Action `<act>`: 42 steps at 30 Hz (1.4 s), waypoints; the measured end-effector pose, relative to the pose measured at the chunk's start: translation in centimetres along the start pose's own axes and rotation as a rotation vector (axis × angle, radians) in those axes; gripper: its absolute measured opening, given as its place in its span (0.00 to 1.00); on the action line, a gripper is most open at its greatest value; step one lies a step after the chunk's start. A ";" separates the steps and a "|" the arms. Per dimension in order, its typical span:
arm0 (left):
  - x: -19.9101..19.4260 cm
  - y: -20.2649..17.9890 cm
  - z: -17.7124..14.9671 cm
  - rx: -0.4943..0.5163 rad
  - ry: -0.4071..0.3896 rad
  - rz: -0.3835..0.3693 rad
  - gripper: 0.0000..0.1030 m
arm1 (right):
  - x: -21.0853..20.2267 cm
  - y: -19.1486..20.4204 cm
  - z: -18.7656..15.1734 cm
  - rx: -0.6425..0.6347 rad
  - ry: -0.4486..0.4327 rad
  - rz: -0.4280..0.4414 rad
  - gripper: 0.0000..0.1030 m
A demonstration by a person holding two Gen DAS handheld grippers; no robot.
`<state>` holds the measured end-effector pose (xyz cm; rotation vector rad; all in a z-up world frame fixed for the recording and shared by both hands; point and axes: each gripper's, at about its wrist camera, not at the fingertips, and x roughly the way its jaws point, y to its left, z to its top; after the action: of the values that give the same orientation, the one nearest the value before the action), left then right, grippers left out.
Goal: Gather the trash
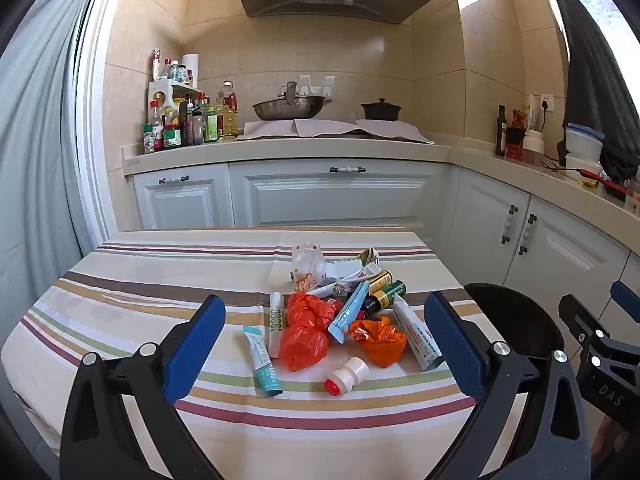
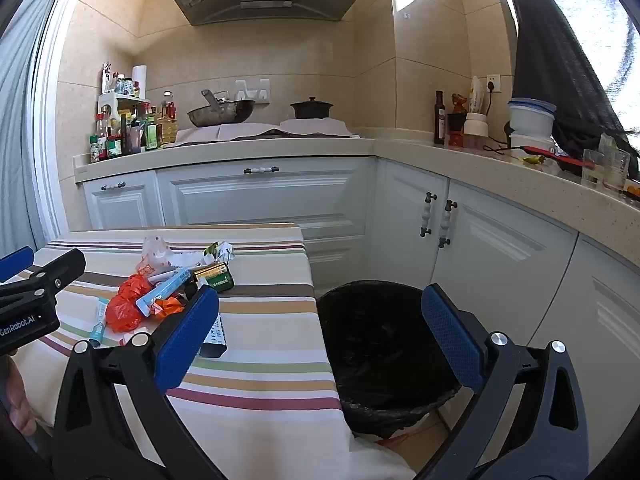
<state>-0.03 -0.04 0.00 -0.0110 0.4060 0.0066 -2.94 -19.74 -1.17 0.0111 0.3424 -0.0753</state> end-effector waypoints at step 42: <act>0.5 0.5 -0.3 0.005 0.011 0.003 0.94 | -0.2 -0.5 0.2 0.010 0.000 0.002 0.96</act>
<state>0.29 0.50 -0.48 -0.0056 0.4166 0.0089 -3.14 -20.27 -0.95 0.0212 0.3421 -0.0749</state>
